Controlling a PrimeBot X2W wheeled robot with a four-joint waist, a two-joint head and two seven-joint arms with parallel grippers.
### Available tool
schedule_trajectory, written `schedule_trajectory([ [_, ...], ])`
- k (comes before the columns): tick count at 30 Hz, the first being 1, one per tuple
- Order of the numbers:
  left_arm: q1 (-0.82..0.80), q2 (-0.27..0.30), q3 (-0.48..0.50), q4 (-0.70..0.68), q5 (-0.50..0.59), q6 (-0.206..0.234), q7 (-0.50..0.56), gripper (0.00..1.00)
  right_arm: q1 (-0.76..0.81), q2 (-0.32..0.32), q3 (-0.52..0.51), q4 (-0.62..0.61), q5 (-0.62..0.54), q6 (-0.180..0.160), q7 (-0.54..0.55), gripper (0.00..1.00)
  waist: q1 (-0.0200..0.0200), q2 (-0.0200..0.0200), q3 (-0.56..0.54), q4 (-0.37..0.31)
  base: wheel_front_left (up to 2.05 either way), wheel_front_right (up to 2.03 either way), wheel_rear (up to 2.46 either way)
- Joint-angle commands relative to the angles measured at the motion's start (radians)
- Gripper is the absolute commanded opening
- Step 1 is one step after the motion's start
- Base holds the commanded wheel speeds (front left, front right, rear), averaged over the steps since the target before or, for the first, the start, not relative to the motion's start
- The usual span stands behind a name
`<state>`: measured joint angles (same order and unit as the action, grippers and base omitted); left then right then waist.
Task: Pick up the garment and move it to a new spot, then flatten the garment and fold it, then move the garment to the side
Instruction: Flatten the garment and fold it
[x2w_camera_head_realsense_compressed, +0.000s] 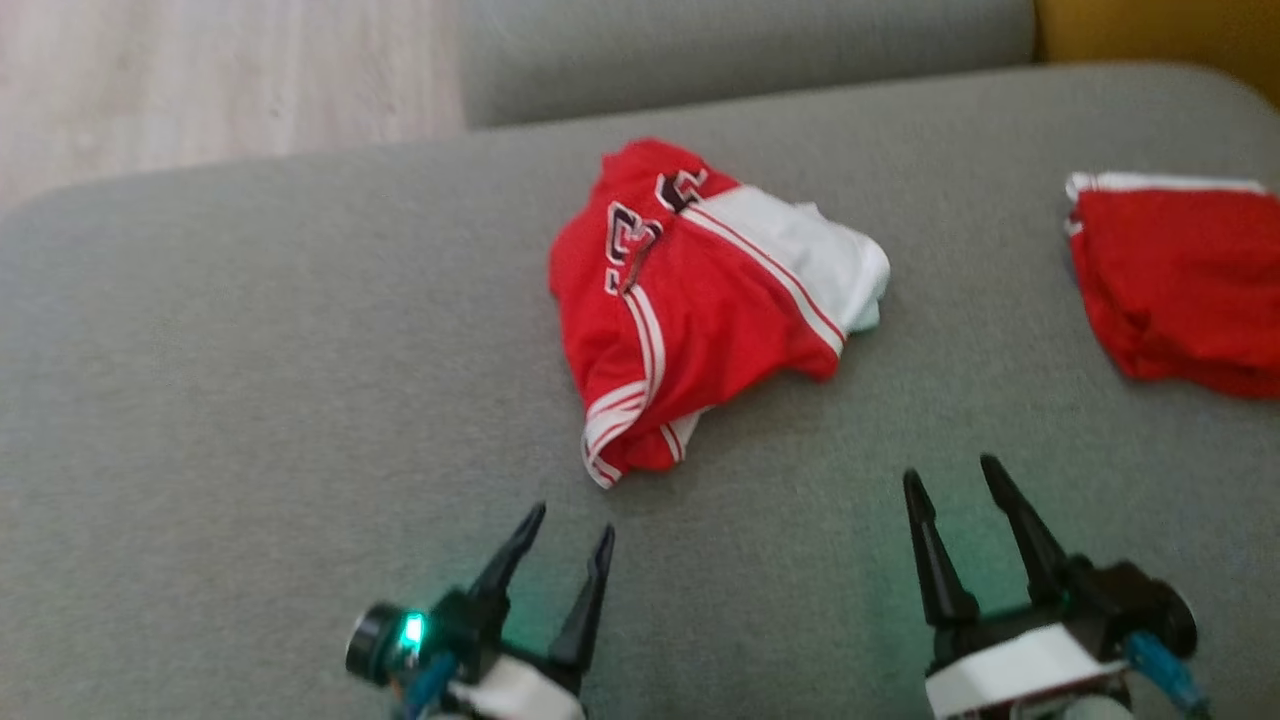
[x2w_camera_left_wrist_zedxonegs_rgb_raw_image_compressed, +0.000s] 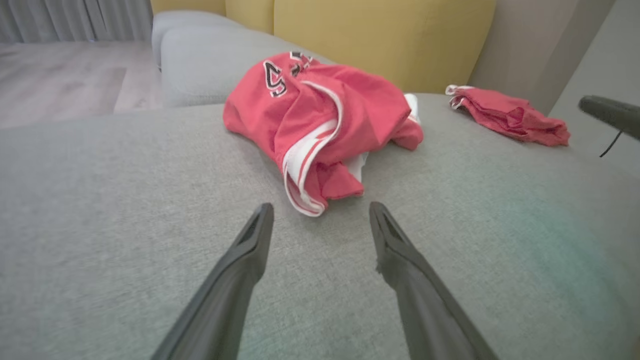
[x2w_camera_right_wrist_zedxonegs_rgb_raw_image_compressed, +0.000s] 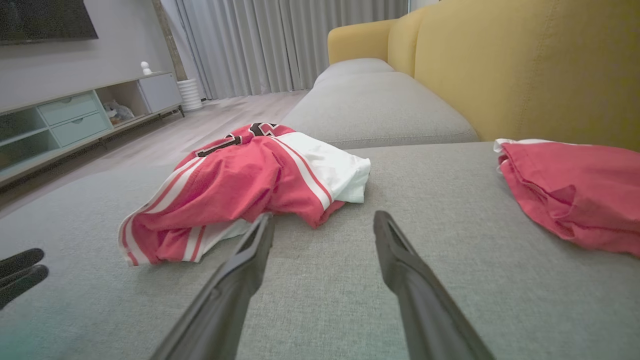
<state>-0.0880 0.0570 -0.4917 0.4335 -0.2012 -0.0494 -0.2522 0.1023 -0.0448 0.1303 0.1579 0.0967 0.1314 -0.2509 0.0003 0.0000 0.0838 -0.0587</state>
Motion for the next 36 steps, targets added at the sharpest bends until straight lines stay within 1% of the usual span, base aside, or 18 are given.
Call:
schedule_trajectory([
  [1, -0.059, -0.007, 0.020, -0.009, -0.013, 0.000, -0.010, 1.00, -0.046, -0.005, 0.028, -0.035, -0.009, -0.001, -0.011, 1.00, -0.0003, 0.0000, 0.046, -0.039, 0.00, 0.00, 0.00],
  [7, -0.199, -0.007, -0.006, 0.129, -0.086, 0.003, -0.010, 1.00, -0.087, -0.005, 0.040, -0.034, -0.017, -0.001, -0.011, 1.00, -0.0003, 0.0000, 0.113, -0.089, 0.00, 0.00, 0.00],
  [10, -0.248, -0.007, -0.012, 0.175, -0.120, -0.003, -0.010, 1.00, -0.101, -0.005, 0.047, -0.033, -0.014, -0.001, -0.011, 1.00, -0.0003, 0.0000, 0.133, -0.111, 0.00, 0.00, 0.00],
  [11, -0.260, -0.007, -0.019, 0.186, -0.127, -0.012, -0.010, 1.00, -0.104, -0.005, 0.050, -0.032, -0.014, -0.001, -0.011, 1.00, -0.0003, 0.0000, 0.137, -0.118, 0.00, 0.00, 0.00],
  [12, -0.269, -0.007, -0.021, 0.190, -0.137, -0.020, -0.010, 0.66, -0.107, -0.005, 0.053, -0.030, -0.013, -0.001, -0.011, 1.00, -0.0003, 0.0000, 0.139, -0.125, 0.00, 0.00, 0.00],
  [13, -0.277, -0.007, -0.025, 0.195, -0.146, -0.027, -0.010, 0.00, -0.109, -0.005, 0.057, -0.028, -0.012, -0.001, -0.011, 1.00, -0.0003, 0.0000, 0.139, -0.133, 0.00, 0.00, 0.00],
  [17, -0.305, -0.007, -0.059, 0.182, -0.160, -0.059, -0.010, 0.00, -0.114, -0.005, 0.067, -0.021, -0.005, -0.001, -0.011, 1.00, -0.0003, 0.0000, 0.124, -0.168, 0.00, 0.00, 0.00],
  [22, -0.373, -0.007, -0.140, 0.094, -0.217, -0.079, -0.010, 0.00, -0.108, -0.005, 0.084, -0.011, 0.009, -0.001, -0.011, 1.00, -0.0003, 0.0000, 0.076, -0.223, 0.00, 0.00, 0.00],
  [25, -0.474, -0.007, -0.224, 0.030, -0.274, -0.081, -0.010, 0.00, -0.098, -0.005, 0.090, -0.009, 0.017, -0.001, -0.011, 1.00, -0.0003, 0.0000, 0.046, -0.252, 0.00, 0.00, 0.00],
  [27, -0.569, 0.000, -0.254, 0.002, -0.315, -0.081, -0.010, 0.00, -0.094, -0.005, 0.094, -0.011, 0.022, -0.001, -0.011, 1.00, -0.0003, 0.0000, 0.032, -0.266, 0.00, 0.00, 0.00],
  [28, -0.569, 0.000, -0.254, 0.002, -0.315, -0.081, -0.010, 0.00, -0.094, -0.005, 0.094, -0.011, 0.022, -0.001, -0.011, 1.00, -0.0003, 0.0000, 0.032, -0.266, 0.00, 0.00, 0.00],
  [32, -0.795, 0.049, -0.265, -0.024, -0.392, -0.081, -0.010, 0.00, -0.094, -0.005, 0.110, -0.013, 0.028, -0.001, -0.011, 1.00, -0.0003, 0.0000, 0.009, -0.291, 0.00, 0.00, 0.00],
  [34, -0.907, 0.074, -0.239, -0.026, -0.432, -0.081, -0.010, 0.00, -0.094, -0.005, 0.114, -0.014, 0.031, -0.001, -0.011, 1.00, -0.0003, 0.0000, 0.000, -0.298, 0.00, 0.00, 0.00],
  [36, -1.005, 0.089, -0.185, -0.017, -0.468, -0.081, -0.010, 0.00, -0.092, -0.005, 0.112, -0.018, 0.033, -0.001, -0.011, 1.00, -0.0003, 0.0000, -0.006, -0.295, 0.00, 0.00, 0.00],
])
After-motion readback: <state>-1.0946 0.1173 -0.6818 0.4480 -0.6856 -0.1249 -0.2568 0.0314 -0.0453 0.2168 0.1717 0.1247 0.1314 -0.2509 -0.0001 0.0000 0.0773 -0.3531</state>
